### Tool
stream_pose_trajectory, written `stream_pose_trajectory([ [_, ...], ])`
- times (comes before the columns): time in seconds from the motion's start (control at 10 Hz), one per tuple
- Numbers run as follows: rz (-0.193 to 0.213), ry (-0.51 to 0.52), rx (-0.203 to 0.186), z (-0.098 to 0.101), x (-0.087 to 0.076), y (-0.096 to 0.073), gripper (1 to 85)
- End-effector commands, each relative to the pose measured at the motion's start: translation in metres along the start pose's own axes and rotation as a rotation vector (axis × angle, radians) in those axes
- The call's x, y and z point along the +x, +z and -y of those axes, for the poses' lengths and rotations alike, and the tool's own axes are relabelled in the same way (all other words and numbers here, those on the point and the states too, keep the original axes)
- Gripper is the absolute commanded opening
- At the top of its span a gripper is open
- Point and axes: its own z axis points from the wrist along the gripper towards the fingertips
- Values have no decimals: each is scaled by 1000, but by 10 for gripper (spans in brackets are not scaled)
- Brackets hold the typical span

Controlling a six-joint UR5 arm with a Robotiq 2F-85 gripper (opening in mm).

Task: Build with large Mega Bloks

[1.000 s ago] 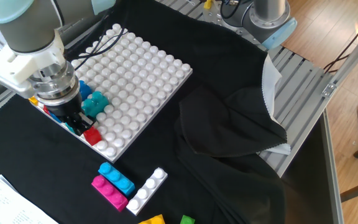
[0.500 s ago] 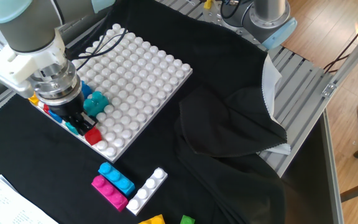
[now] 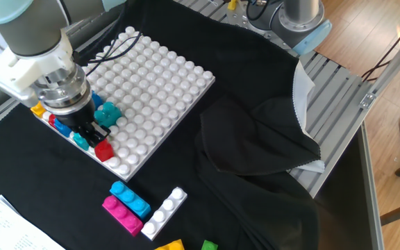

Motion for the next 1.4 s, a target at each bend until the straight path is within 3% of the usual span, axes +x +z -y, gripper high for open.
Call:
stream_pose_trajectory([
  [0.0,-10,-21,-7,7,6,-10,13],
  [0.3,-20,3,-28,-1,15,-10,13],
  [0.4,-18,45,-64,-13,15,-5,13],
  [0.6,-22,42,-55,-12,19,6,13],
  [0.9,-18,37,-55,-10,16,8,10],
  [1.3,4,71,-56,-17,-2,4,10],
])
